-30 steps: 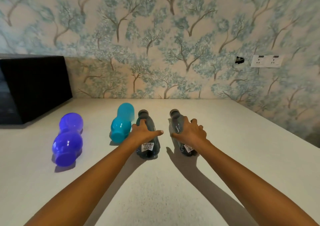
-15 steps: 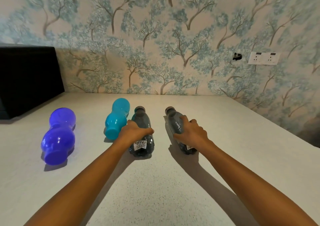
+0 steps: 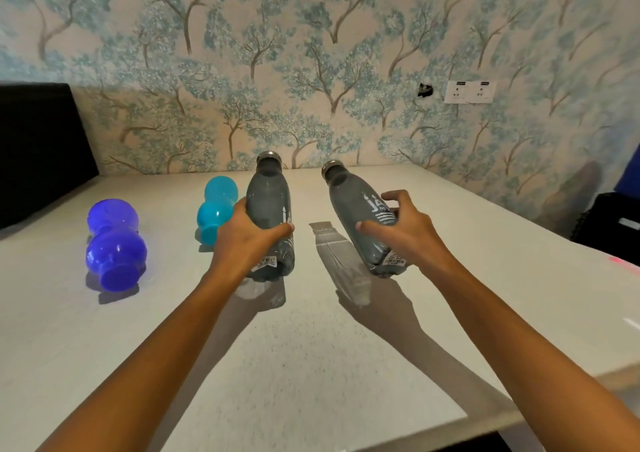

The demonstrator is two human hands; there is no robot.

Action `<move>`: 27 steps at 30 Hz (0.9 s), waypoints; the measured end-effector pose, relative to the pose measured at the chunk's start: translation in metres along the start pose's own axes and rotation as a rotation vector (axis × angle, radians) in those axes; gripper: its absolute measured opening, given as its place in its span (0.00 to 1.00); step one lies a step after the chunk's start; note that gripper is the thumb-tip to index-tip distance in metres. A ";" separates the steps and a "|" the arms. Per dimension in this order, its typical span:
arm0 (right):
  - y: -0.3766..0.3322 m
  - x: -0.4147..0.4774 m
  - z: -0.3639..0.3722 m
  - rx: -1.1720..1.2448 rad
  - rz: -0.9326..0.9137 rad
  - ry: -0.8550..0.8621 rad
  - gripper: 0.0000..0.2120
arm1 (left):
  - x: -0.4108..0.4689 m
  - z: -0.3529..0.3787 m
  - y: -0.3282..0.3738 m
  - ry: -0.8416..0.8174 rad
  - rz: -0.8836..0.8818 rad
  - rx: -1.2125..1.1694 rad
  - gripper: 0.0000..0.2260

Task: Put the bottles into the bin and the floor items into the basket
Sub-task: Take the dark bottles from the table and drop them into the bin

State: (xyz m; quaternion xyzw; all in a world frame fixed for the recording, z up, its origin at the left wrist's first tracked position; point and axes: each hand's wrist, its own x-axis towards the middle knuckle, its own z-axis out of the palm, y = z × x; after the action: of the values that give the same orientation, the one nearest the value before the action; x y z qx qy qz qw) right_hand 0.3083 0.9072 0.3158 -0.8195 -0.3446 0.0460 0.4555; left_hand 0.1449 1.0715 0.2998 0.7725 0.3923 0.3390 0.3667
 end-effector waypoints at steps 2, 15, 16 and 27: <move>0.003 -0.022 -0.014 0.115 0.027 0.041 0.30 | -0.019 -0.003 0.005 -0.006 0.024 -0.052 0.38; 0.045 -0.137 -0.101 0.637 0.078 0.054 0.29 | -0.150 0.019 0.046 -0.028 0.123 -0.231 0.42; 0.051 -0.146 -0.110 0.646 0.082 0.046 0.28 | -0.161 0.023 0.051 -0.038 0.122 -0.236 0.42; 0.144 -0.263 -0.238 0.603 0.117 0.025 0.25 | -0.318 0.092 0.103 -0.210 0.063 -0.248 0.44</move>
State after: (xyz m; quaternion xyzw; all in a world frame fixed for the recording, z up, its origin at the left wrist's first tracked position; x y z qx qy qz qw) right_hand 0.2768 0.5273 0.2799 -0.6662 -0.2619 0.1623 0.6791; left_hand 0.1095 0.7284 0.2639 0.7642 0.2827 0.3136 0.4876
